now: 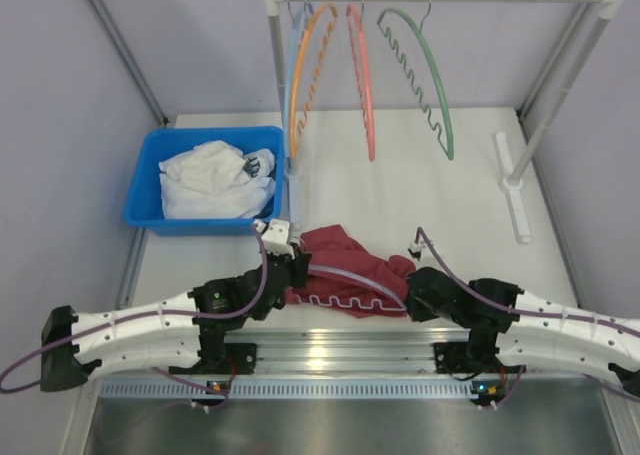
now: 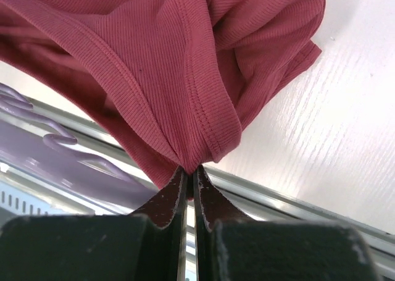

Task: Place the tank top on the hanger

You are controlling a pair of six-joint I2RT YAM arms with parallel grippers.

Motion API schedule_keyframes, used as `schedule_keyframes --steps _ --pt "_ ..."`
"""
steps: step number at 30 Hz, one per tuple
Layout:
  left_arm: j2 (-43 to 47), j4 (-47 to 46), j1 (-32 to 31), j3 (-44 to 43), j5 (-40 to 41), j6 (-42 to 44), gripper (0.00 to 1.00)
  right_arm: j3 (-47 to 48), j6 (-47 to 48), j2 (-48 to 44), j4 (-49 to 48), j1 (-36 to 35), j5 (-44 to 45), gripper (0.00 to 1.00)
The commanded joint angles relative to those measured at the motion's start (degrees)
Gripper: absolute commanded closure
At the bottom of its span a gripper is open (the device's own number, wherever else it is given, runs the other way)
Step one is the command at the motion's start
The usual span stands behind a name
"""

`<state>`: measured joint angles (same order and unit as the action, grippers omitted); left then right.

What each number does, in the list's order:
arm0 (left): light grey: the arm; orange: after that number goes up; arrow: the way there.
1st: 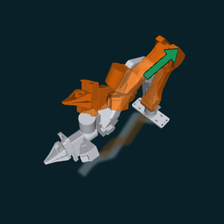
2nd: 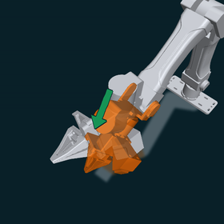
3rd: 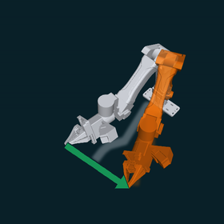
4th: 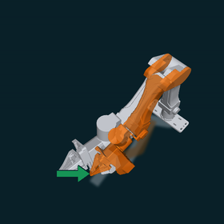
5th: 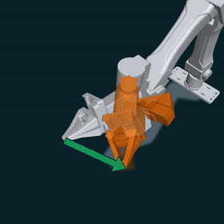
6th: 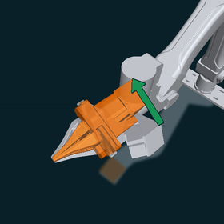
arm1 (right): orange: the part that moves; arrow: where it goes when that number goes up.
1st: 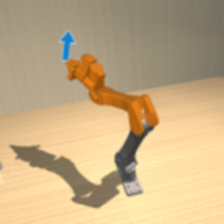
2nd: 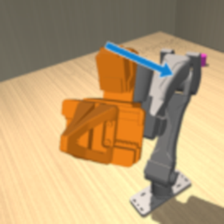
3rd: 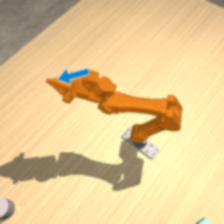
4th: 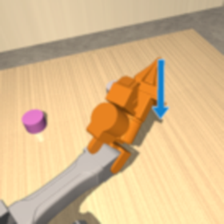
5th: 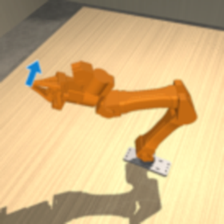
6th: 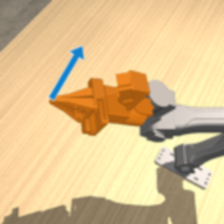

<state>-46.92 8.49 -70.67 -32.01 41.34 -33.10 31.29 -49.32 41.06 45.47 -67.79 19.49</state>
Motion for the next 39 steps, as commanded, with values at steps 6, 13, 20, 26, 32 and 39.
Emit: schedule_keyframes --steps 6,13,20,26,32,39 --pt "-0.02 -2.25 -0.08 1.86 6.47 -2.58 1.0 5.89 -2.36 -0.81 5.32 -0.76 1.7 1.0" --pt "-0.28 -3.39 -0.08 3.09 7.87 -2.76 1.0 8.35 -2.97 0.07 7.43 -0.77 1.87 1.0" --pt "-0.81 -3.48 -0.08 3.01 9.98 -3.37 1.0 9.4 -3.06 0.25 8.32 -0.77 1.0 1.0" --pt "-2.56 -5.76 -0.08 2.13 8.84 -1.88 1.0 13.7 -0.78 4.11 5.51 -0.77 -0.24 1.0" --pt "-3.01 -6.64 -0.08 1.07 10.07 -1.26 1.0 20.03 1.86 10.96 1.2 -0.76 -3.04 1.0" --pt "-3.36 -6.82 -0.69 -1.48 11.04 0.67 1.0 25.65 3.53 16.85 -4.16 -0.07 -5.51 1.0"
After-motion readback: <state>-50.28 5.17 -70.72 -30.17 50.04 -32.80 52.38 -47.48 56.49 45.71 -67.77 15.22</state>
